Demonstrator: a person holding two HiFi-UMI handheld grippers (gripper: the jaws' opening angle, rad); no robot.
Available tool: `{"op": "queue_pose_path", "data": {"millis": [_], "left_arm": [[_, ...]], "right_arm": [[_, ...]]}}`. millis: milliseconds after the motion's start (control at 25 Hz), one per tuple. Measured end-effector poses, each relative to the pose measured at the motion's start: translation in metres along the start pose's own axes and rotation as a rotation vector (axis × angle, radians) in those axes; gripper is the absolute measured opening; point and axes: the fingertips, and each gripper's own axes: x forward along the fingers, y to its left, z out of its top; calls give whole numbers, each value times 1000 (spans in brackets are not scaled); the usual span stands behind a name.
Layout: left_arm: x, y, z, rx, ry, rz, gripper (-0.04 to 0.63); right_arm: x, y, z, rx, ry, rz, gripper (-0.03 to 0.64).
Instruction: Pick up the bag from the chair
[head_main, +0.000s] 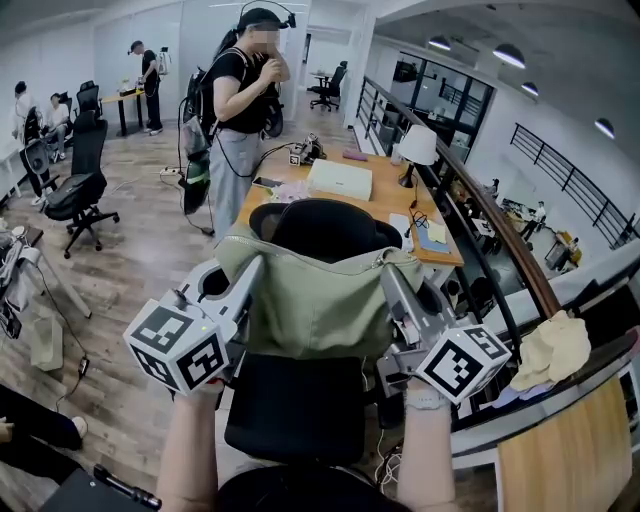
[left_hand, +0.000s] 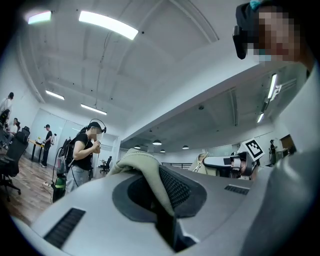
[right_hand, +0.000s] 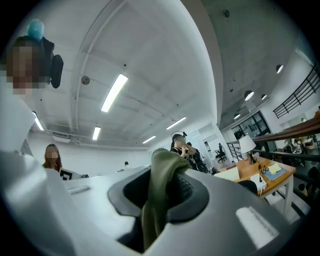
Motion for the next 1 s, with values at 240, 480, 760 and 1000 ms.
{"op": "queue_pose_path", "data": {"millis": [240,480,760,1000], "left_arm": [[8,-3,15,81,1,-19,17],[11,0,18,90,2,-23,17],[11,1,31,93,-18,-26,17],[7,0,44,113,-36,-26,17]], "right_arm": [[2,0,13,-30,-12,25,71],[8,3,17,-57,-3,34,71],[14,8,28,-74,-18,46,71],[18,16,34,-90,-28,65,71]]}}
